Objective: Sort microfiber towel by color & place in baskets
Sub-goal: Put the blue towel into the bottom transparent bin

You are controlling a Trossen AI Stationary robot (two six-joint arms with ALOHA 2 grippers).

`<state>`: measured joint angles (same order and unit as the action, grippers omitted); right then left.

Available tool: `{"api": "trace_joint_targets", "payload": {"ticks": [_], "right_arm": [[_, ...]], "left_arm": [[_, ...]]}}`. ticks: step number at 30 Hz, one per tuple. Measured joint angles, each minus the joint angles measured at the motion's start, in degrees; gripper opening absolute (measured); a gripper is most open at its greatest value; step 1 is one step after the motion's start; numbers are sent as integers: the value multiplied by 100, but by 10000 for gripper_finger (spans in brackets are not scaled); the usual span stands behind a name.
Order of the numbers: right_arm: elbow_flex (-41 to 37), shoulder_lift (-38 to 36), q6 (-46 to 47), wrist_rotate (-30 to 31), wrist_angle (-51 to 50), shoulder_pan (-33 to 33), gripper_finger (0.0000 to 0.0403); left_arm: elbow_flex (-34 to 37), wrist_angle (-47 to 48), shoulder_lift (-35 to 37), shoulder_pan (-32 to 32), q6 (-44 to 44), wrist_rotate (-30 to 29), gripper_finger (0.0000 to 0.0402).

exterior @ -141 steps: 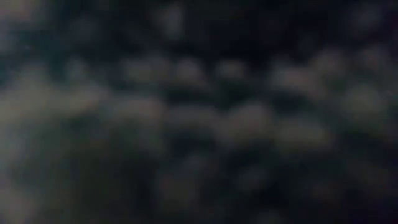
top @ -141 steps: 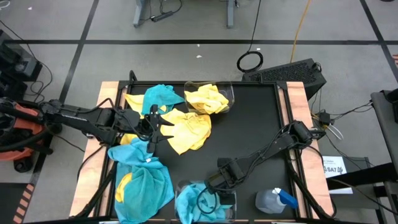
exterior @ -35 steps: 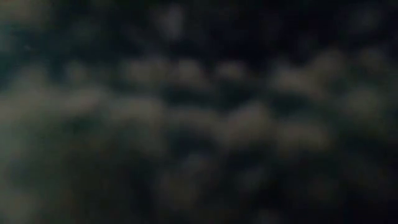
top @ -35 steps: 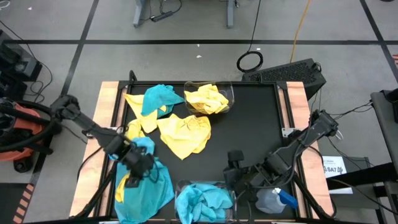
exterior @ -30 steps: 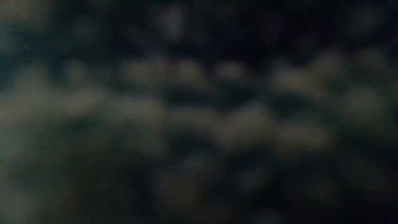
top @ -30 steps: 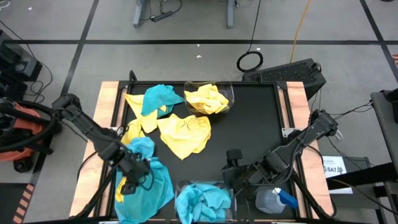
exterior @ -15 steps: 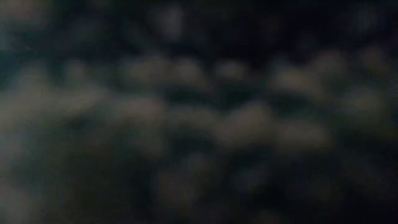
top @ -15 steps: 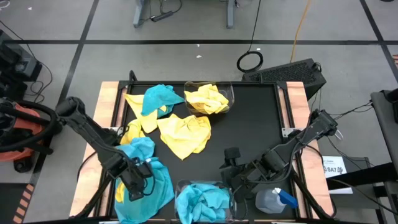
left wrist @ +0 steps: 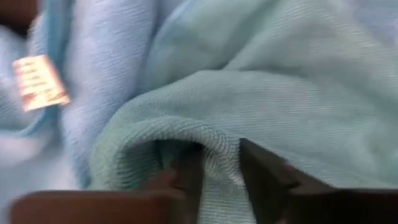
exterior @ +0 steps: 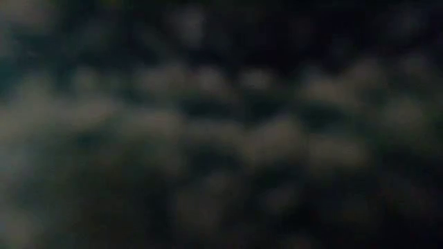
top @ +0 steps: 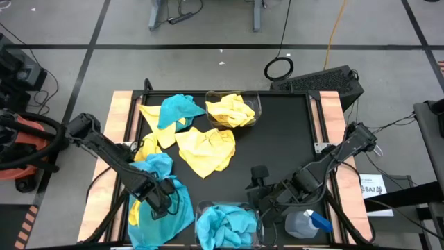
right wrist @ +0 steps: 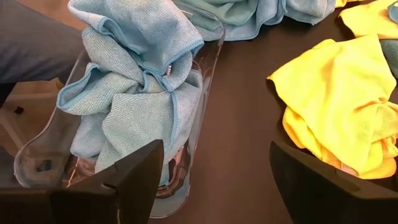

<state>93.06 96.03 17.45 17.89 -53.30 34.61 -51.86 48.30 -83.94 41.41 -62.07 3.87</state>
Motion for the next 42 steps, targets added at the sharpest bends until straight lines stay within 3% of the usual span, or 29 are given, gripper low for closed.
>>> {"api": "trace_joint_targets", "payload": {"ticks": [2, 4, 9, 15, 27, 34, 42], "right_arm": [[0, 0, 2, 1, -2, 0, 285], [0, 0, 0, 2, -4, 0, 285], [0, 0, -2, 2, -14, 0, 285], [0, 0, -15, 1, -17, 0, 285], [0, 0, -62, -3, -39, 0, 285], [0, 0, 132, -22, -211, 0, 285], [0, 0, 394, -22, -293, 73, 285]], "left_arm": [[0, -183, 42, 4, 224, -4, 37], [0, -367, 85, 6, 369, -8, 13], [-181, -287, 234, 7, 625, -52, 5], [-1207, 677, 367, 9, 1041, -664, 4], [-3945, 2674, 382, -112, 2484, -3110, 3], [-4803, 2795, 381, -702, 4024, -4314, 2], [-5132, 2427, 380, -1810, 5697, -4674, 2]]}}
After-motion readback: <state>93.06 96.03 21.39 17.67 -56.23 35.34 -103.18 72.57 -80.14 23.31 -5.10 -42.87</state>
